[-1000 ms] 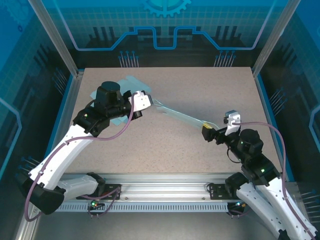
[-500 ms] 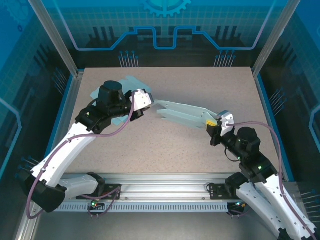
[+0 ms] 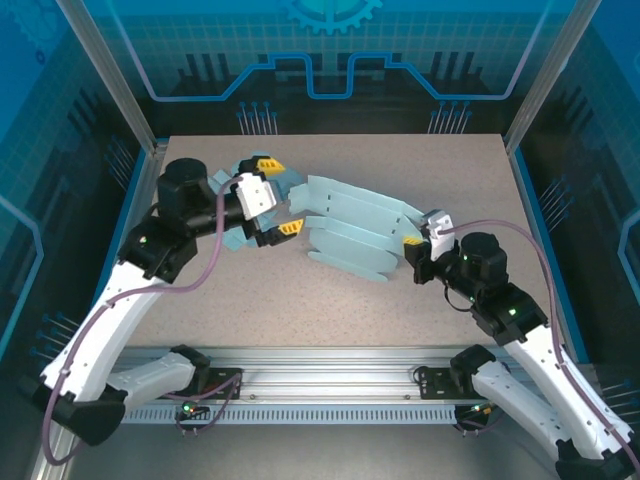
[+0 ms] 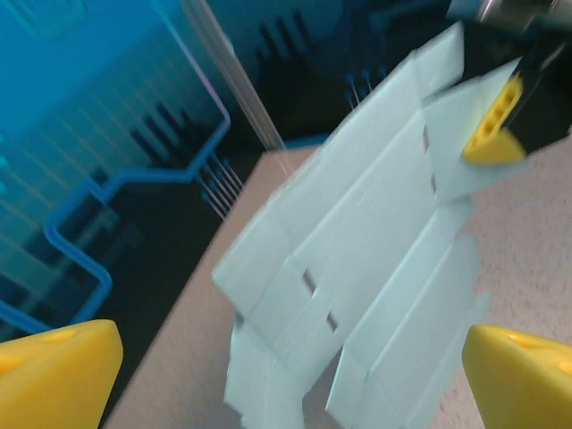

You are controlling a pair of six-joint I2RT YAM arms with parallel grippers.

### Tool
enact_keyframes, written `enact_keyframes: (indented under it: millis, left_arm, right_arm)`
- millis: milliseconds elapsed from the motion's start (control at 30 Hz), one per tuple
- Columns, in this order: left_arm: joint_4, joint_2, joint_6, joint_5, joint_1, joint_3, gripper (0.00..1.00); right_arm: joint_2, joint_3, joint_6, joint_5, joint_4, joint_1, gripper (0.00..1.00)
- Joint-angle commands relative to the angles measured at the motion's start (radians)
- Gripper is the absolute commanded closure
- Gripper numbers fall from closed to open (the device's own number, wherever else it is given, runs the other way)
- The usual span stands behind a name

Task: Fold the paper box

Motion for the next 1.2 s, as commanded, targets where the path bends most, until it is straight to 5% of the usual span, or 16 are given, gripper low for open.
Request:
enact_keyframes:
  millis: [0,333,800,1167]
  left_arm:
    - [0.002,0.019,0.001,0.077,-0.009,0.082,0.02]
    - [-0.171,0.206,0.166,-0.083,-0.138,0.240,0.01]
    - [-0.307,0.422,0.422,-0.036,-0.148,0.465,0.01]
    - [-0.568,0.554,0.544,-0.076,-0.147,0.636,0.04]
  right_arm:
    - [0.029,0.076,-0.006,-0.053,-0.052,-0.001,1.00]
    - [0.105,0.153,-0.039,-0.079,-0.101,0.051,1.00]
    - [0.104,0.163,-0.087,-0.183,-0.118,0.096,1.00]
    - [0.127,0.192,-0.118,-0.219,-0.138,0.148,1.00]
